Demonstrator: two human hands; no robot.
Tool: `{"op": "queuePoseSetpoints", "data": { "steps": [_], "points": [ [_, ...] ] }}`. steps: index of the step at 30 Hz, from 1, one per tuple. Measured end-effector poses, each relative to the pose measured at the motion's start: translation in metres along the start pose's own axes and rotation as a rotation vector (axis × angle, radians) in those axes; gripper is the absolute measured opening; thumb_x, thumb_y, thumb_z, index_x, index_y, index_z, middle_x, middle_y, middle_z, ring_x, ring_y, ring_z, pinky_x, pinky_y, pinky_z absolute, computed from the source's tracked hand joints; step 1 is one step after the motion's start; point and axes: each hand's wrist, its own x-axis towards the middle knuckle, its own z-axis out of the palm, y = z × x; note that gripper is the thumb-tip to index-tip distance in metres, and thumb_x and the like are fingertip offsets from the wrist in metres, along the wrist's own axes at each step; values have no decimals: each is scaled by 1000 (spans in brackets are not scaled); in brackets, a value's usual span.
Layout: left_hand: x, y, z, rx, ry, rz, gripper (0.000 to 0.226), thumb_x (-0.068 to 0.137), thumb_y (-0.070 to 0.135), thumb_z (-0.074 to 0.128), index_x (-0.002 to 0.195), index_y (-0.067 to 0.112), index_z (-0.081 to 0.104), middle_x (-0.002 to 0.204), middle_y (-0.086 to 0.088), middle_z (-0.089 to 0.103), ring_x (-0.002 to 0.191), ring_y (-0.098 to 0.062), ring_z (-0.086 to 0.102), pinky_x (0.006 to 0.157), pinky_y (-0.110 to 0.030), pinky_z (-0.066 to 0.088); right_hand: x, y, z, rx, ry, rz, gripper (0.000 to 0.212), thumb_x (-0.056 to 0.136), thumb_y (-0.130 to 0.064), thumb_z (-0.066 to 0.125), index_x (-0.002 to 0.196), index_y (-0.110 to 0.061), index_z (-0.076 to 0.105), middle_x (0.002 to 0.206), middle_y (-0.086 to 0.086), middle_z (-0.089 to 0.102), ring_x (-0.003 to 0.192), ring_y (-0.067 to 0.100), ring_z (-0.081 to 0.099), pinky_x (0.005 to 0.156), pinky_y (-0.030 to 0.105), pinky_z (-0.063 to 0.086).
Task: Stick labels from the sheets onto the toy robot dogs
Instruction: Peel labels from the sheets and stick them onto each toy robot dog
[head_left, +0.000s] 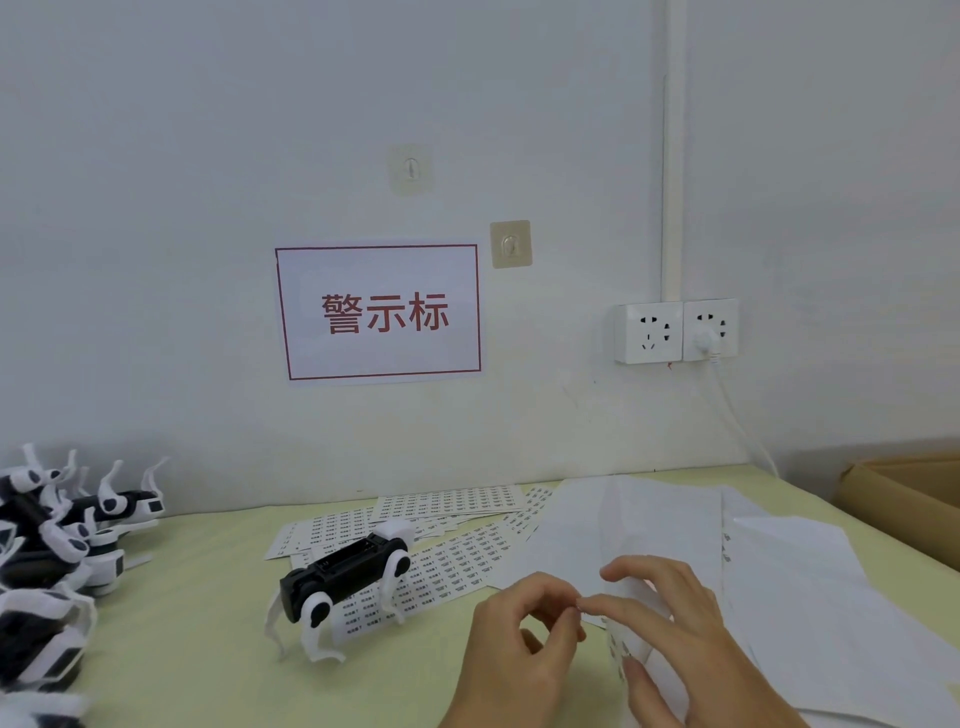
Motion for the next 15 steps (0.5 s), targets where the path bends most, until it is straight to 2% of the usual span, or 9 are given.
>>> {"op": "queuePoseSetpoints", "data": {
  "steps": [2, 4, 7, 8, 12, 14, 15],
  "points": [
    [0, -1, 0, -4, 1, 6, 20, 89, 3, 63, 78, 19, 70, 70, 3, 70, 71, -4, 62, 57, -17, 39, -1, 1, 0, 35, 6, 23, 69, 51, -6, 67, 109, -41, 54, 113, -12, 51, 106, 4, 46, 78, 27, 48],
    [1, -1, 0, -11, 1, 8, 18, 90, 5, 64, 77, 17, 70, 69, 3, 70, 70, -4, 61, 57, -18, 38, -2, 2, 2, 56, 13, 50, 68, 52, -6, 66, 109, -40, 55, 111, -10, 57, 107, 4, 46, 82, 32, 51],
    [1, -1, 0, -12, 6, 14, 17, 91, 8, 65, 77, 16, 70, 68, 3, 69, 69, -4, 61, 57, -19, 39, -3, 3, 4, 59, 25, 72, 64, 52, -4, 67, 105, -39, 58, 105, -2, 63, 105, 5, 47, 71, 45, 57],
    [1, -2, 0, -10, 9, 16, 16, 90, 9, 66, 76, 16, 70, 67, 3, 69, 69, -4, 61, 57, -19, 39, -3, 3, 5, 57, 31, 80, 60, 52, -4, 68, 103, -37, 62, 106, -3, 62, 105, 5, 47, 69, 45, 56],
    [1, -2, 1, 3, 2, 23, 15, 88, 9, 68, 74, 14, 70, 67, 1, 68, 67, -4, 60, 56, -20, 40, -2, 5, 5, -30, 79, 72, 33, 60, -9, 67, 86, -27, 76, 109, -14, 48, 103, 6, 46, 68, 35, 50],
    [2, -2, 2, 7, -5, 24, 14, 87, 8, 68, 74, 13, 71, 68, -2, 69, 66, -5, 60, 56, -19, 40, -2, 6, 7, -55, 114, 60, 21, 72, -18, 58, 82, -27, 75, 108, -14, 47, 102, 6, 46, 71, 30, 46],
    [2, -2, 2, 7, -10, 23, 14, 86, 8, 68, 74, 12, 72, 68, -3, 69, 66, -5, 60, 56, -19, 40, -2, 6, 8, -60, 126, 64, 23, 74, -23, 53, 80, -28, 75, 108, -14, 48, 102, 6, 46, 73, 28, 44]
  ]
}}
